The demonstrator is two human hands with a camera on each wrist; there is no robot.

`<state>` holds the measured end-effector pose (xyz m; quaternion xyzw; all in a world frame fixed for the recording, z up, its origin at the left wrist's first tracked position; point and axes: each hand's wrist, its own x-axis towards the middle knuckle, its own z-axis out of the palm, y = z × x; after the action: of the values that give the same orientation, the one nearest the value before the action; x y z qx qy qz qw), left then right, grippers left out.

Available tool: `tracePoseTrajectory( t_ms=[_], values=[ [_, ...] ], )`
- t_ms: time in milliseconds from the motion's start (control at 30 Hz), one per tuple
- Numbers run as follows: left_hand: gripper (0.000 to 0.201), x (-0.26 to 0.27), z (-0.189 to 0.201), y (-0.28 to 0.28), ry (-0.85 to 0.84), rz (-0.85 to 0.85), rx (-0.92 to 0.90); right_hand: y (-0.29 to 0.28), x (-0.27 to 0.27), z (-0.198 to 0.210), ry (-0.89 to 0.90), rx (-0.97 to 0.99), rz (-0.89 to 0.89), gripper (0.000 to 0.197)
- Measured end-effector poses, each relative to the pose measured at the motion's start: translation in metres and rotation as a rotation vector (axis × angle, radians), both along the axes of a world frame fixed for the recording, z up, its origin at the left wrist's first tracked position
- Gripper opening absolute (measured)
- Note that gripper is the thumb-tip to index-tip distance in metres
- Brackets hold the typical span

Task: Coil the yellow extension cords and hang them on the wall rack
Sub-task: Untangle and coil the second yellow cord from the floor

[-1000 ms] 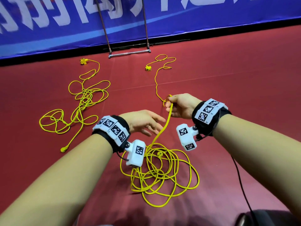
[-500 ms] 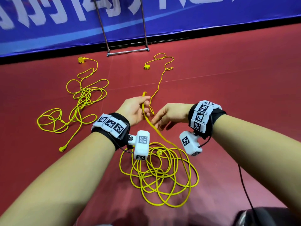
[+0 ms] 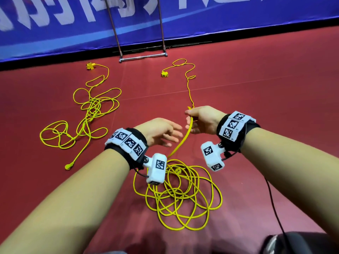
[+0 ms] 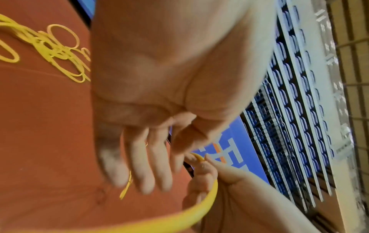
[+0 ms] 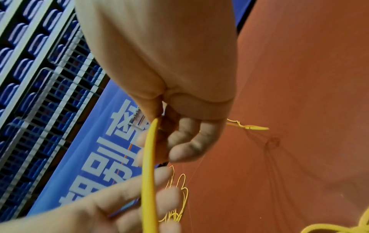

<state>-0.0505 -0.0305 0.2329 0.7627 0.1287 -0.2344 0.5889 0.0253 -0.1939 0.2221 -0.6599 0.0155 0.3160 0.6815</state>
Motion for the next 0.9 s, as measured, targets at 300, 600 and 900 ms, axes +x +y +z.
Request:
tracePoseTrajectory(
  t_ms=[300, 600, 900],
  values=[
    [0.027, 0.013, -0.003, 0.024, 0.042, 0.454, -0.434, 0.012, -0.023, 0.003, -0.353, -0.174, 0.704, 0.021],
    [0.028, 0.01, 0.001, 0.019, -0.137, 0.379, -0.296, 0.012, -0.017, -0.01, -0.3, -0.371, 0.593, 0.025],
    [0.018, -0.003, 0.008, -0.005, -0.101, -0.312, 0.024, 0.004, 0.0, 0.004, 0.195, 0.1, -0.061, 0.023]
  ],
)
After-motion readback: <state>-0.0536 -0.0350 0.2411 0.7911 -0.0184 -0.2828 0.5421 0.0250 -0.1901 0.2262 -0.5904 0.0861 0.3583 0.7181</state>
